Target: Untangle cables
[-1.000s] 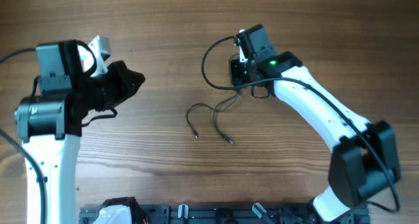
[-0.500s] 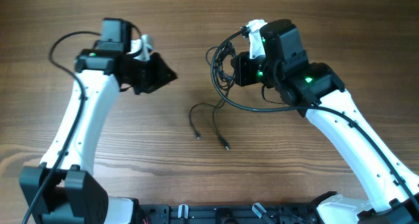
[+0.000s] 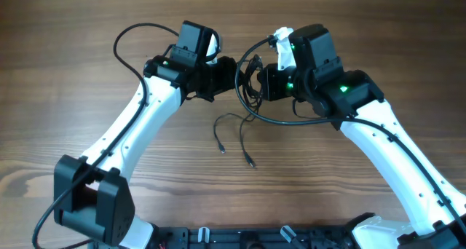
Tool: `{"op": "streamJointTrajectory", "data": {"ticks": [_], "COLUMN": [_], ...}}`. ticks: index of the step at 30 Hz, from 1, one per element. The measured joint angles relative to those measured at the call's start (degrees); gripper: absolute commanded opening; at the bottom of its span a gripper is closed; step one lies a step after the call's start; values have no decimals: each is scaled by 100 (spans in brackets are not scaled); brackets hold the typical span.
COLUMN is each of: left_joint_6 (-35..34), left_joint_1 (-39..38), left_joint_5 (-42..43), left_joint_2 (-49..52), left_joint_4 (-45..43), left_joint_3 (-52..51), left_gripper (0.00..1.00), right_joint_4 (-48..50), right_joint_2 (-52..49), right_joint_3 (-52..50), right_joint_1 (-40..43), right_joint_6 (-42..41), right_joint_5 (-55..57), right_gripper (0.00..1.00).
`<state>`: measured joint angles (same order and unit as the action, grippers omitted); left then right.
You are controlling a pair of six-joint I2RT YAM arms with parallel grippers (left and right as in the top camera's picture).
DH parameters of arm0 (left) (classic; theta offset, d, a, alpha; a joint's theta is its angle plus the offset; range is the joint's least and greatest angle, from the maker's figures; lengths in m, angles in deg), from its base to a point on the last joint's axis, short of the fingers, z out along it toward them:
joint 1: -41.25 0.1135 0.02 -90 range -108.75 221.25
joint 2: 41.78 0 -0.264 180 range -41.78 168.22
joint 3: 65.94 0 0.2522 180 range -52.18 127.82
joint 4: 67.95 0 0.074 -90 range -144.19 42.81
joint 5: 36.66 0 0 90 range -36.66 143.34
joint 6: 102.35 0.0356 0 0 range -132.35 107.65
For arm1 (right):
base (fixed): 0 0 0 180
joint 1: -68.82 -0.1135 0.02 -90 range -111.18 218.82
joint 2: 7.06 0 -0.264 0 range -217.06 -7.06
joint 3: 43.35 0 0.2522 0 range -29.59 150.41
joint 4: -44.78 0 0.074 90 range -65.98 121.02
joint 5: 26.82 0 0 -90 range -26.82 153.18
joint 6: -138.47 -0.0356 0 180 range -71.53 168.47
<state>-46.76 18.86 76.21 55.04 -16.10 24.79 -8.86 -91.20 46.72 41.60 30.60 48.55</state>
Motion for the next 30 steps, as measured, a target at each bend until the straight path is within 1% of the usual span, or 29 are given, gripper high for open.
{"op": "streamJointTrajectory", "data": {"ticks": [1, 4, 5, 6, 7, 13, 15, 17, 19, 22, 26, 30], "left_joint_6": [-22, -59, -66, -66, -66, -85, -46, 52, 160, 339, 522, 586], "left_joint_1": [0, 0, 0, 0, 0, 2, 59, 310, 634, 1370, 2103, 2765], "left_joint_5": [-46, -109, -120, -129, -142, -129, 44, 210, 321, 702, 1432, 1904], "left_joint_2": [33, 164, 216, 269, 299, 317, 297, 81, -337, -1539, -2846, -3624], "left_joint_4": [0, -2, -4, -4, -13, -74, 173, 575, 852, 1255, 1550, 1987], "left_joint_3": [0, 0, 0, 0, 0, 0, 0, 0, 0, 15, 33, 37], "left_gripper": [41, 39, 36, 17, 4, 4, 4, 4, 4, 4, 4, 4], "right_joint_4": [0, -2, -2, -4, -4, -190, -284, -308, -299, -278, -254, -249], "right_joint_2": [0, 0, 0, 4, 15, 278, 291, 291, 295, 295, 153, -337], "right_joint_3": [0, 0, 0, 2, 2, 0, 2, 0, 0, 0, 4, 22], "right_joint_1": [0, 0, 0, 0, 0, 0, 0, 0, 2, 79, 586, 1113], "right_joint_6": [0, -2, -2, -2, -2, 26, 94, 153, 197, 286, 452, 741], "right_joint_5": [-20, -63, -83, -105, -133, -227, -203, -116, -50, -24, -17, -216], "right_gripper": [4, 4, 4, 4, 4, 4, 4, 4, 4, 4, 4, 4]}}
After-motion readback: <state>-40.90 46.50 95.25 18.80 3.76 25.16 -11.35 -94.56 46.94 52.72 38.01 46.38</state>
